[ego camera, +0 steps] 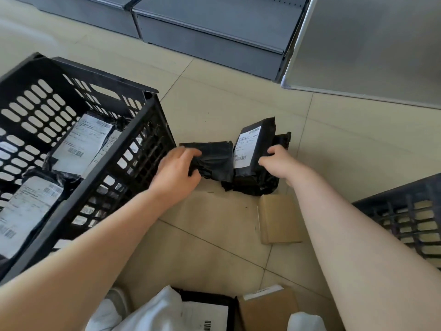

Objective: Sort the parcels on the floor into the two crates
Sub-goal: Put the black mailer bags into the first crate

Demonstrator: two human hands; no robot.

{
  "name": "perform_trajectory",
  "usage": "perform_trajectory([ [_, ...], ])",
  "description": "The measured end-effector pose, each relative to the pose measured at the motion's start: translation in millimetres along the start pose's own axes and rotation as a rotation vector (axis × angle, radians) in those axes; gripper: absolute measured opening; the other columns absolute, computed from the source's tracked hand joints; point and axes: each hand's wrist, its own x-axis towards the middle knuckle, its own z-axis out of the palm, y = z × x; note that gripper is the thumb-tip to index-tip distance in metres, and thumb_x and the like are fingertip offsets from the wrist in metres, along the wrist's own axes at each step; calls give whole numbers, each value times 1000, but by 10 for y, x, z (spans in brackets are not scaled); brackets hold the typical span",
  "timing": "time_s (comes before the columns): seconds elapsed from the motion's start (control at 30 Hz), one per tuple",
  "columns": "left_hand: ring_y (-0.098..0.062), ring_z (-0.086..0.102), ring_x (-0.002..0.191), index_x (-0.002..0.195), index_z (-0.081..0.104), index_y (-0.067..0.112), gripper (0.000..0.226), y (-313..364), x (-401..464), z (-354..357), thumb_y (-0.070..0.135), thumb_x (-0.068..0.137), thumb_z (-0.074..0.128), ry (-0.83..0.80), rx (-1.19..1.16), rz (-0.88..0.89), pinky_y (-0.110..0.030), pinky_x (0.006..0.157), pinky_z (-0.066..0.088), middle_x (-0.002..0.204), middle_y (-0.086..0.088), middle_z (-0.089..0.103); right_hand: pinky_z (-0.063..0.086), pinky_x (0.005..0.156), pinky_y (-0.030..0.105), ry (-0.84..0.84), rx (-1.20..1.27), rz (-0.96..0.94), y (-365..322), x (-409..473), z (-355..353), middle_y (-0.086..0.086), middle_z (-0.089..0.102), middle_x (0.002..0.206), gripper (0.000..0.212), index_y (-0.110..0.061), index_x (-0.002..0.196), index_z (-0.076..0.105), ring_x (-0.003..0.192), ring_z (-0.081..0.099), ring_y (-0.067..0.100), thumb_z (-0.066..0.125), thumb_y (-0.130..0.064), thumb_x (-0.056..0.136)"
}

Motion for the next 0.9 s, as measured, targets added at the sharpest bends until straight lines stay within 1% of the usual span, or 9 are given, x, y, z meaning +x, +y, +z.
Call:
perform_trajectory([
  [0.07, -22, 39, 135, 141, 46, 23, 50, 1, -26, 174, 22, 93, 56, -87, -120, -161, -38, 107, 41, 145, 0, 44, 39, 97, 34, 4, 7, 27, 116, 97, 103, 10, 42, 149, 63, -12, 152, 30, 130, 46, 28, 55, -28, 96],
  [0.17, -23, 35, 137, 147, 38, 24, 55, -93, -28, 396, 22, 95, 55, -191, -177, -305, -34, 102, 38, 153, -1, 33, 45, 89, 34, 75, 53, 77, 240, 194, 274, 12, 48, 142, 62, -8, 145, 36, 122, 53, 33, 56, -40, 97],
  [0.27, -27, 23, 145, 153, 29, 21, 63, -187, -18, 547, 22, 96, 56, -261, -109, -307, -38, 113, 32, 161, -4, 19, 53, 89, 41, 132, 46, 104, 381, 265, 481, 15, 47, 139, 73, -8, 143, 35, 115, 57, 36, 58, -55, 92],
  [0.37, -31, 4, 151, 156, 19, 23, 70, -201, 71, 644, 27, 96, 55, -367, 92, -247, -45, 119, 22, 165, -4, 1, 51, 94, 42, 153, -16, 117, 484, 305, 639, 15, 39, 143, 80, -9, 144, 34, 121, 52, 36, 56, -63, 89],
  [0.43, -31, -1, 152, 156, 15, 23, 74, -194, 198, 695, 30, 95, 57, -401, 255, -171, -48, 120, 18, 165, -5, -3, 46, 92, 41, 170, -74, 131, 518, 349, 682, 17, 37, 144, 80, -8, 144, 36, 124, 49, 37, 52, -65, 90],
  [0.57, -29, -1, 152, 157, 6, 23, 85, -185, 432, 778, 24, 93, 62, -427, 279, -172, -48, 121, 18, 166, -6, 0, 43, 87, 34, 95, -70, 183, 611, 414, 668, 17, 37, 146, 69, -10, 145, 43, 120, 50, 35, 46, -55, 93],
  [0.67, -29, 7, 152, 158, -1, 24, 89, -163, 492, 855, 26, 93, 60, -530, 290, -162, -47, 120, 21, 163, -10, 18, 47, 92, 33, -41, 67, 206, 728, 409, 654, 12, 52, 138, 64, -10, 141, 50, 111, 55, 29, 51, -50, 92],
  [0.8, -28, 17, 149, 158, 6, 20, 83, -180, 341, 1001, 30, 93, 55, -672, 410, -75, -43, 119, 23, 159, -12, 27, 42, 97, 30, -206, 164, 195, 845, 290, 734, 6, 53, 139, 52, -8, 139, 52, 123, 51, 24, 58, -37, 97],
  [0.9, -23, 10, 151, 157, 14, 19, 74, -247, 203, 1048, 31, 94, 52, -707, 506, -14, -45, 120, 18, 161, -5, 25, 42, 88, 28, -183, 185, 125, 904, 199, 763, 2, 57, 120, 24, -12, 117, 61, 109, 52, 20, 56, -29, 100],
])
